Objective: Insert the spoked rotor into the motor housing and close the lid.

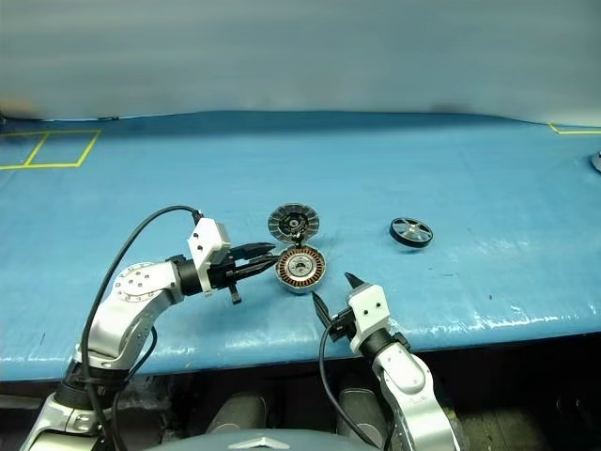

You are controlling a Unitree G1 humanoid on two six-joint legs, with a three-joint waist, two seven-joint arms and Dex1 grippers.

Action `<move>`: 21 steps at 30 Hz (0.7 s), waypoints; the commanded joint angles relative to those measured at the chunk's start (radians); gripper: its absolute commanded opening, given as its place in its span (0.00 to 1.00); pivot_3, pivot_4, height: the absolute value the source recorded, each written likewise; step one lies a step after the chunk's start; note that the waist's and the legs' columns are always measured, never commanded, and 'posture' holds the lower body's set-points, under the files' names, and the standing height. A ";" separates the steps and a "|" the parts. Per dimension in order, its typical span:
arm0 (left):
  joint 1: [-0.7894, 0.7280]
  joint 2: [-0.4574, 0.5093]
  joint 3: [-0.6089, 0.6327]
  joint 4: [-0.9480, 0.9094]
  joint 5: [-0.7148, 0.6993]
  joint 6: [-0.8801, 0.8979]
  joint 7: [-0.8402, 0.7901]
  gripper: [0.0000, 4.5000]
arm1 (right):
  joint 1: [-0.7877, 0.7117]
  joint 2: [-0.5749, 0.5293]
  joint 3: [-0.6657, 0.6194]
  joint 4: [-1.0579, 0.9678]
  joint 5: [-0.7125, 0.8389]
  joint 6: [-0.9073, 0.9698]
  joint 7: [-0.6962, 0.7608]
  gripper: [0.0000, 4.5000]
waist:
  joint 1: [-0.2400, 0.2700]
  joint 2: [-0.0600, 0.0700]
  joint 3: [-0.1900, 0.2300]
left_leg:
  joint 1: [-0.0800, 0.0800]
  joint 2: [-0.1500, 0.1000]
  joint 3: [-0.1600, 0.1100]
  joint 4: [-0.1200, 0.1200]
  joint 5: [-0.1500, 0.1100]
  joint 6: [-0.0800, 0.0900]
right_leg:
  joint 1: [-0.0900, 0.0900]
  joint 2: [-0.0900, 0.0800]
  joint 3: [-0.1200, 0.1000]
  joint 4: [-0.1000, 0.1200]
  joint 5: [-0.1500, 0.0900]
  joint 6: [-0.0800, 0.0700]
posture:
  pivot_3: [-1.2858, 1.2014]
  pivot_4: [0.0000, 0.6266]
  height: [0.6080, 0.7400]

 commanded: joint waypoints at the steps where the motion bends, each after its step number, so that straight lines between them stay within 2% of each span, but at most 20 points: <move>1: -0.043 -0.032 -0.077 0.020 0.036 -0.012 0.011 0.15 | 0.013 -0.005 0.011 0.001 -0.021 -0.054 -0.008 0.90 | -0.002 0.000 0.000 | 0.000 0.000 0.000 0.000 0.000 0.000 | 0.000 0.000 0.000 0.000 0.001 0.002 | 0.52 0.24 1.00; 5: -0.081 -0.070 -0.165 0.127 0.142 -0.083 0.048 0.15 | 0.026 -0.005 0.015 0.002 -0.026 -0.059 -0.015 0.90 | -0.001 0.000 0.000 | 0.000 -0.001 -0.001 0.000 0.000 0.000 | 0.000 0.005 0.001 0.000 0.001 0.003 | 0.52 0.24 1.00; 10: -0.103 -0.108 -0.191 0.233 0.210 -0.151 0.098 0.15 | 0.035 0.000 0.012 -0.008 -0.025 -0.055 -0.032 0.90 | -0.002 0.000 0.001 | 0.000 0.000 -0.001 0.000 0.000 0.000 | 0.000 0.004 0.002 0.000 0.001 0.004 | 0.52 0.24 1.00; 21: -0.131 -0.156 -0.188 0.338 0.247 -0.212 0.126 0.15 | 0.013 -0.003 0.017 -0.002 -0.024 -0.043 -0.034 0.90 | -0.001 -0.001 0.001 | -0.001 0.000 -0.001 0.000 0.000 0.000 | 0.000 0.003 0.002 0.000 0.001 0.004 | 0.52 0.24 1.00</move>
